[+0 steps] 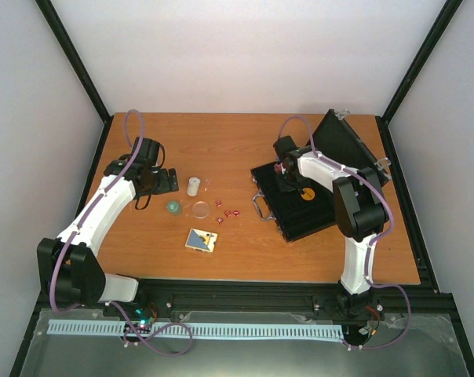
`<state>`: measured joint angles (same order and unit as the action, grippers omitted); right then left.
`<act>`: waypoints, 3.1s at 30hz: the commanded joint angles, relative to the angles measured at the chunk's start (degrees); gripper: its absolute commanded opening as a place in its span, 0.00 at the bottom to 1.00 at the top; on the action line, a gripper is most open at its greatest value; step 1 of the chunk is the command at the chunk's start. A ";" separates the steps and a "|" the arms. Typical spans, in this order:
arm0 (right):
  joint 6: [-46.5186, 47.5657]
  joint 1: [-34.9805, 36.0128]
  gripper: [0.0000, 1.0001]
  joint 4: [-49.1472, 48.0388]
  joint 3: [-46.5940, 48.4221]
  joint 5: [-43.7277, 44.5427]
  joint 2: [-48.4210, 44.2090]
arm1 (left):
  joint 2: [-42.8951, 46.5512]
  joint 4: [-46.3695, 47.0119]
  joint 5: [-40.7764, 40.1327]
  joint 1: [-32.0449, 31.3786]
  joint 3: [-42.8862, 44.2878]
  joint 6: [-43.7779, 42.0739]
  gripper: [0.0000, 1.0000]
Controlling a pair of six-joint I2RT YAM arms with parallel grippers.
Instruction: Pack up texas hold em set
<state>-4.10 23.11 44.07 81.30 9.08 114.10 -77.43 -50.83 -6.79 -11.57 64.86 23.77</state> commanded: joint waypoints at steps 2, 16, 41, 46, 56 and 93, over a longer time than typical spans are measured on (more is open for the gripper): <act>-0.14 -0.79 0.21 -3.64 -0.71 2.41 1.62 | -0.07 0.74 -0.16 0.16 1.24 -0.17 1.00; 1.02 -0.81 0.42 -2.01 -1.06 0.19 -3.14 | 0.02 0.98 0.15 0.15 0.72 0.05 1.00; 0.30 -0.79 0.47 0.24 1.30 -9.58 -1.93 | -0.06 1.08 0.22 0.15 0.71 -0.29 1.00; 0.15 -0.79 0.47 -0.13 0.96 -8.55 0.08 | 0.00 0.99 0.01 0.15 0.62 -0.49 1.00; -1.09 -0.70 0.47 -1.81 0.19 -18.42 -0.62 | -0.27 1.17 -0.07 0.15 0.46 -0.41 1.00; -0.82 0.18 0.48 1.39 0.28 -14.53 -0.12 | -3.86 1.41 0.52 0.16 1.51 -0.13 1.00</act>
<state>-4.80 23.00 45.06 81.12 -6.20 111.59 -80.79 -50.06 -6.09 -11.57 64.42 23.77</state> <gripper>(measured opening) 0.476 0.998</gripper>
